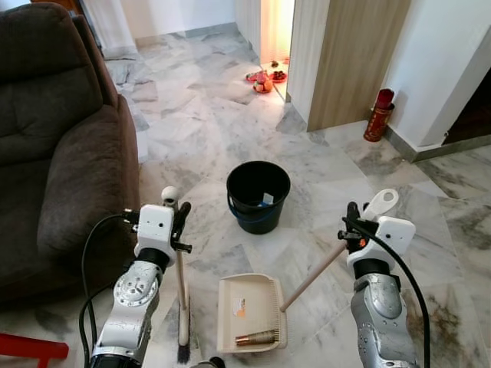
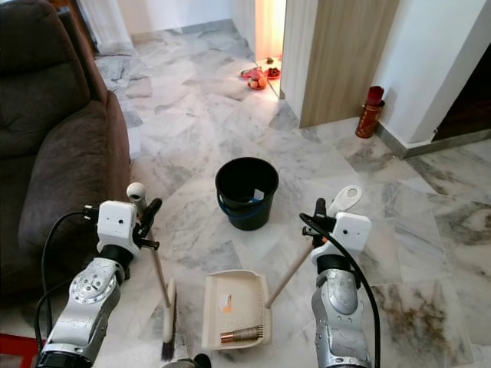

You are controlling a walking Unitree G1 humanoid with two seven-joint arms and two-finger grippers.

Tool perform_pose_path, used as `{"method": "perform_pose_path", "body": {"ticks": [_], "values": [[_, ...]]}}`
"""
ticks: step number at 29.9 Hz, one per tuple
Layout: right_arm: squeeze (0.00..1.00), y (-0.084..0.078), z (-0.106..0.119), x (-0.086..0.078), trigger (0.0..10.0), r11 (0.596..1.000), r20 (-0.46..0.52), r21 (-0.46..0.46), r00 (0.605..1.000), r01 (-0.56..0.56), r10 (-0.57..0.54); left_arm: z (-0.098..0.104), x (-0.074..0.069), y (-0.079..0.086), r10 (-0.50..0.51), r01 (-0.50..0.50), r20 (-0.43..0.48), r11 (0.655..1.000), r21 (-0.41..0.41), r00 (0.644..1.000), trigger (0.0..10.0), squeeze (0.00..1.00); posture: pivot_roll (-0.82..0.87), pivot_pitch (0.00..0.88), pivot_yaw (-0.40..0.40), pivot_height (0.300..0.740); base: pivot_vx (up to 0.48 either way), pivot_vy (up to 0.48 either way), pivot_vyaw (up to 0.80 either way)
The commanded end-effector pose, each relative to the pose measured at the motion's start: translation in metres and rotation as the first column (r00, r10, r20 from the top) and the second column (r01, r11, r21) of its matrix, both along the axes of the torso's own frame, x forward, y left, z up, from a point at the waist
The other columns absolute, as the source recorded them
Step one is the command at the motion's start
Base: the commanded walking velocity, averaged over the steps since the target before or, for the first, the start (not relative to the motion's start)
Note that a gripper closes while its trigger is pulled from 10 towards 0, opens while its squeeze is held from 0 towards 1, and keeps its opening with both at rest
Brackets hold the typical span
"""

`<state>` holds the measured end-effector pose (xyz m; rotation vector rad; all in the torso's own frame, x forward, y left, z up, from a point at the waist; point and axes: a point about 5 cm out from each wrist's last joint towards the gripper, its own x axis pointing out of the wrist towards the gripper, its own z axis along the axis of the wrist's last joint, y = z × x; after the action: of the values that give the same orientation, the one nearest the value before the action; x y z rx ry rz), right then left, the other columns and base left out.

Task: Sweep floor

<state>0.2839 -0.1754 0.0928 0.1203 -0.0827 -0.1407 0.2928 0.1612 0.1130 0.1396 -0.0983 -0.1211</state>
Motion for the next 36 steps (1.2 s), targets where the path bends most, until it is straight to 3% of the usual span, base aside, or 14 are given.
{"method": "perform_pose_path", "body": {"ticks": [1, 30, 36], "values": [[0.0, 0.0023, 0.008, 0.0024, 10.0, 1.0, 0.038, 0.018, 0.999, -0.002, 0.001, 0.0072, 0.0012, 0.0039, 0.011, -0.011, 0.03, 1.0, 0.007, 0.999, 10.0, 0.0, 0.08, 0.102, 0.049, 0.74, 0.304, 0.0, 0.0], [0.0, 0.0054, 0.0112, 0.0051, 10.0, 1.0, 0.054, -0.01, 0.998, -0.016, 0.017, 0.009, 0.0023, 0.0038, 0.007, -0.007, 0.038, 1.0, 0.007, 0.999, 10.0, 0.0, 0.08, 0.099, 0.052, 0.74, 0.293, 0.0, -0.09], [0.0, 0.0067, 0.0107, 0.0051, 10.0, 0.999, 0.055, -0.01, 0.998, -0.033, 0.034, 0.0097, 0.0026, 0.0038, 0.011, -0.012, 0.048, 1.0, 0.002, 0.999, 10.0, 0.0, 0.08, 0.097, 0.051, 0.74, 0.041, 0.0, 0.67]]}}
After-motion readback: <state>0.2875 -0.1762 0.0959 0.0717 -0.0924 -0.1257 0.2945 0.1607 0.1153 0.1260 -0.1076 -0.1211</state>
